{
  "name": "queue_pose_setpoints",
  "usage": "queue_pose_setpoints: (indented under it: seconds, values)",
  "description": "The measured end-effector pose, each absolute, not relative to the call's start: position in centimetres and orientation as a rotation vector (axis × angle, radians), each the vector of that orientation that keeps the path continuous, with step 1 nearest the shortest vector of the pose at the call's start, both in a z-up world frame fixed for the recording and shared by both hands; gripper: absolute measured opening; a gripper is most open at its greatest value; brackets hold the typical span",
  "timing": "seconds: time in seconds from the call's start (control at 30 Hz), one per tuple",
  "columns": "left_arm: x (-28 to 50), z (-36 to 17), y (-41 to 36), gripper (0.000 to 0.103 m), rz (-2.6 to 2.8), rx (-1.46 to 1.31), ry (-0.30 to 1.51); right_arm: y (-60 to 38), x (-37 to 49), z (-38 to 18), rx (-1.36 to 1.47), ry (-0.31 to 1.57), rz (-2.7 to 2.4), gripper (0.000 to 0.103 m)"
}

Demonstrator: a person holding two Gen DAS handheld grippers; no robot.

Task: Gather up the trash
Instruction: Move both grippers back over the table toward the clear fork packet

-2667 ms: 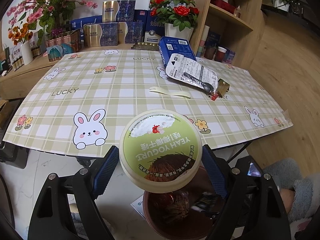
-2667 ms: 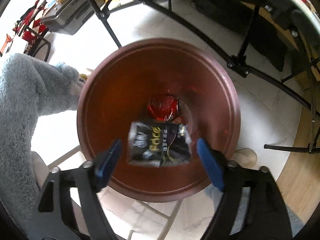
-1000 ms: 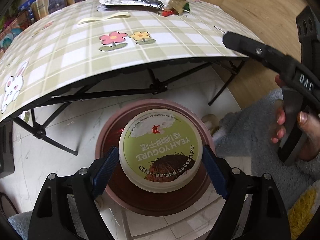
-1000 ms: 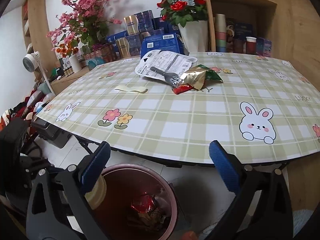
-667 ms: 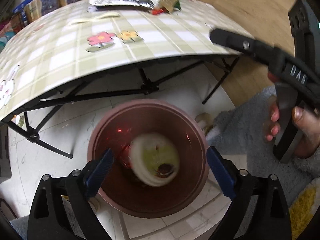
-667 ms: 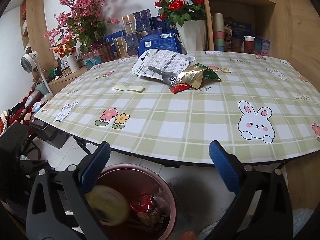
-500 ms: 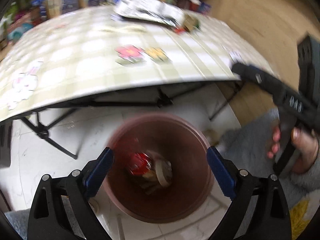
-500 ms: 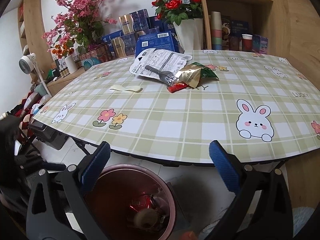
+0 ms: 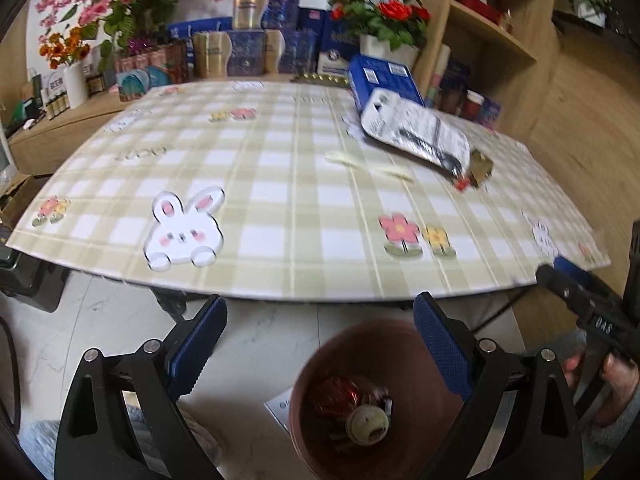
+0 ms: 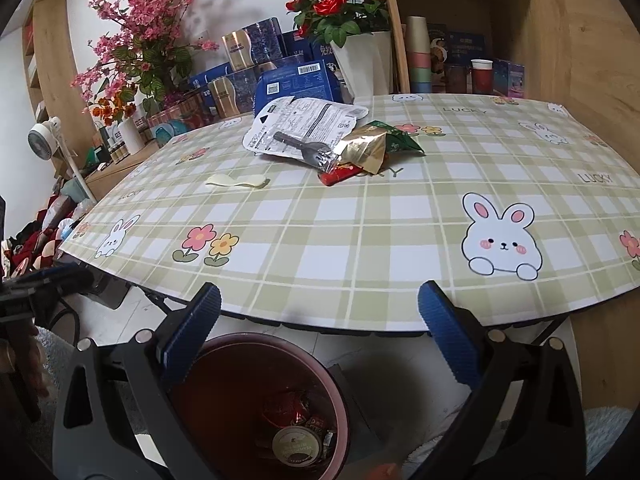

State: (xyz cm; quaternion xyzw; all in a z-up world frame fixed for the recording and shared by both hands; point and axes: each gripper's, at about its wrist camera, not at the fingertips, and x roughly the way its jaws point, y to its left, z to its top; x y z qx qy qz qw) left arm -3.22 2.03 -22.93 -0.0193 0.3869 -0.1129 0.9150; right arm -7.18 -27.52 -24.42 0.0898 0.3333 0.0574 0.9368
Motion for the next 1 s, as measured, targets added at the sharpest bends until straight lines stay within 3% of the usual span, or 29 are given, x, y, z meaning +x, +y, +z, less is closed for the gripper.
queue_pose_setpoints:
  seconds: [0.43, 1.0]
  values:
    - [1.0, -18.1, 2.4, 0.092, -0.225, -0.021, 0.667, -27.9, -3.8, -20.7, 0.135, 0.720, 0.135, 0.097]
    - [3.3, -16.8, 1.3, 0.092, -0.272, 0.016, 0.670, -27.8, -0.4, -19.2, 0.088, 0.790, 0.103, 0.097]
